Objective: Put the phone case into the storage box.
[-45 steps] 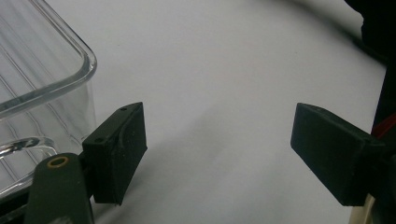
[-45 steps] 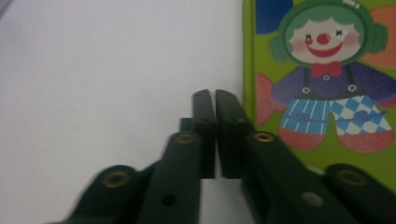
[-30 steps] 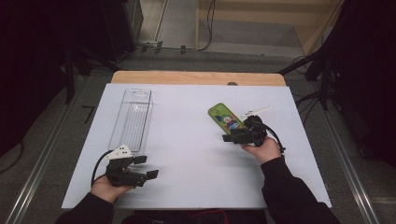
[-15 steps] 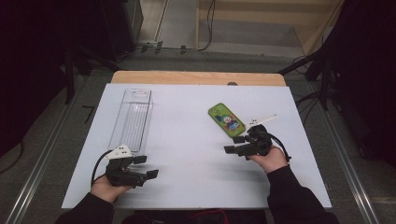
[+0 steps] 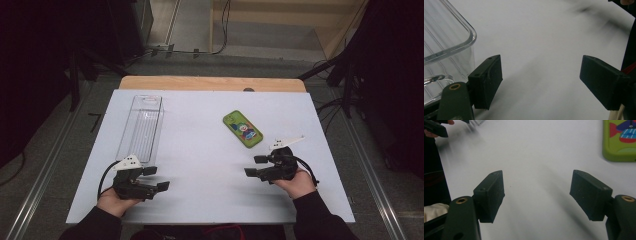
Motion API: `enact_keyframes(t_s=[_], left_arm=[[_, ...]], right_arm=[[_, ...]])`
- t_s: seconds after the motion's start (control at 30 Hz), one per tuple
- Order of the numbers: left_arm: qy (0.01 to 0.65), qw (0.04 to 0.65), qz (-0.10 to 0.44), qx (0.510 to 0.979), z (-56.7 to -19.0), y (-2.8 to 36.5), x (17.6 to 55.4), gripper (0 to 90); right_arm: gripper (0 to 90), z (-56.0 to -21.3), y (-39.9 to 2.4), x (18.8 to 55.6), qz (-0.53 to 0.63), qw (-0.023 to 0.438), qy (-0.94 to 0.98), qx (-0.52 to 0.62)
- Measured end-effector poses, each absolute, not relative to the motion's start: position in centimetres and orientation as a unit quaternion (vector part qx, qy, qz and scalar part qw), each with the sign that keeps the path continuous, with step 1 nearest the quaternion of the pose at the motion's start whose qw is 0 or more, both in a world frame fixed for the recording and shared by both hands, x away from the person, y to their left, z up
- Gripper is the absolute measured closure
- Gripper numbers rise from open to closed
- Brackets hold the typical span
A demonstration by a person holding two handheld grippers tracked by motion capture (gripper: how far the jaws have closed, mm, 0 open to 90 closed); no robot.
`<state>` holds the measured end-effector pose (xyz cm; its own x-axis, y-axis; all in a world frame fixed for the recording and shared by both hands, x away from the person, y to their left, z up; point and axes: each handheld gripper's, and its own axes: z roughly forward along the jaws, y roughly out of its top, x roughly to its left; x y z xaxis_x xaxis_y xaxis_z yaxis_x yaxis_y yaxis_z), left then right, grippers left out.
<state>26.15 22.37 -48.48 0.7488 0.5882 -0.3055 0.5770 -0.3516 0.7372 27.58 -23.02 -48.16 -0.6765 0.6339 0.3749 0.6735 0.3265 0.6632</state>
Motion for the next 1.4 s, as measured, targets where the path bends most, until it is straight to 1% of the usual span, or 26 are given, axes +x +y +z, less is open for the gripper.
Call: enact_keyframes(t_s=[0.6,1.07,1.23,1.27,1.33,1.4], left_arm=[[0.355,0.446,0.006,0.821,-48.5,22.3,26.2,19.1],[0.357,0.447,0.0,0.82,-48.5,22.3,26.2,19.1],[0.356,0.448,-0.002,0.82,-48.5,22.3,26.2,19.1],[0.357,0.448,-0.001,0.82,-48.5,22.2,26.2,19.1],[0.356,0.447,-0.001,0.821,-48.5,22.2,26.3,19.1],[0.357,0.447,-0.001,0.82,-48.5,22.2,26.3,19.1]], right_arm=[[22.1,-49.1,-24.9,25.1,-0.416,0.016,-0.807,-0.419],[20.9,-49.8,-25.6,25.1,-0.411,0.019,-0.807,-0.423],[13.0,-49.8,-25.8,25.4,-0.425,0.009,-0.8,-0.423],[10.3,-49.7,-25.8,25.5,-0.426,0.005,-0.799,-0.424],[9.7,-49.6,-26.0,25.7,-0.427,-0.005,-0.799,-0.424],[7.2,-49.5,-26.1,25.9,-0.429,-0.008,-0.797,-0.425]])
